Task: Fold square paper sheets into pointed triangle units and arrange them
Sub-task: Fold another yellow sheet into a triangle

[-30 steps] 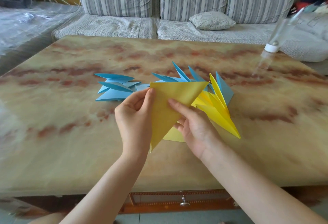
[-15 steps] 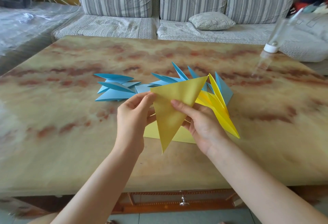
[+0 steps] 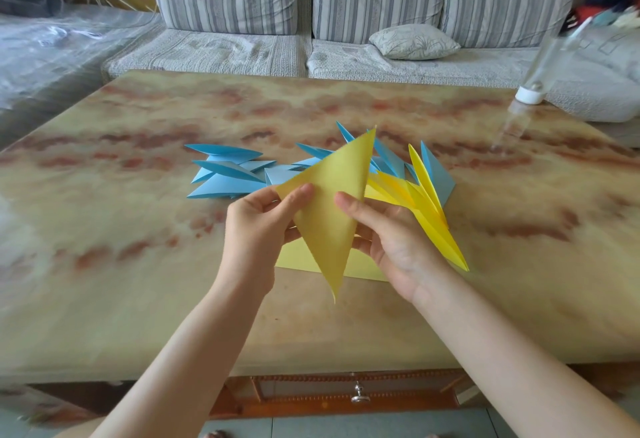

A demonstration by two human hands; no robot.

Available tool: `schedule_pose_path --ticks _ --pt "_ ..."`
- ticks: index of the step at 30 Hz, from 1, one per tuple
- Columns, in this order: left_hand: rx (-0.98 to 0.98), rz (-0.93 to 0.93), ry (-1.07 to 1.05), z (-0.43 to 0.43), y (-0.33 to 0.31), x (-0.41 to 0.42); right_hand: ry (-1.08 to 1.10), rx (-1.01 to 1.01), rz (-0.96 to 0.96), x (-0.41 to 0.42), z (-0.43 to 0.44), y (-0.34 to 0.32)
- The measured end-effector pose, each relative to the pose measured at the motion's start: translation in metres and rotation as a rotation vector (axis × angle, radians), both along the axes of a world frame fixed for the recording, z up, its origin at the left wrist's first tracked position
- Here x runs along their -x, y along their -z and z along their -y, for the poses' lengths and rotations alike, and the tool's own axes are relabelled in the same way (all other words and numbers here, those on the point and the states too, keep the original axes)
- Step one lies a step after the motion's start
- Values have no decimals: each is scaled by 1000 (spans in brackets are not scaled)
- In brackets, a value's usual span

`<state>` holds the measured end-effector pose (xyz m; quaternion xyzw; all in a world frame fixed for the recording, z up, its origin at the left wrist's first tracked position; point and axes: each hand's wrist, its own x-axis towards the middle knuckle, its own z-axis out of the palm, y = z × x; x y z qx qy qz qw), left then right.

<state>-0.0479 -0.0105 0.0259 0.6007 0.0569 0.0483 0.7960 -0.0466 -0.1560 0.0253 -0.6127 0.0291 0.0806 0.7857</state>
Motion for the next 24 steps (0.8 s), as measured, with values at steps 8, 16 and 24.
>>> schedule_pose_path --ticks 8,16,24 --pt "105 -11 -2 -1 0 -1 96 -1 5 -3 3 4" --pt "128 2 44 1 4 -3 88 -11 -11 -2 5 3" --pt "158 40 5 5 6 -1 66 0 -21 1 4 1"
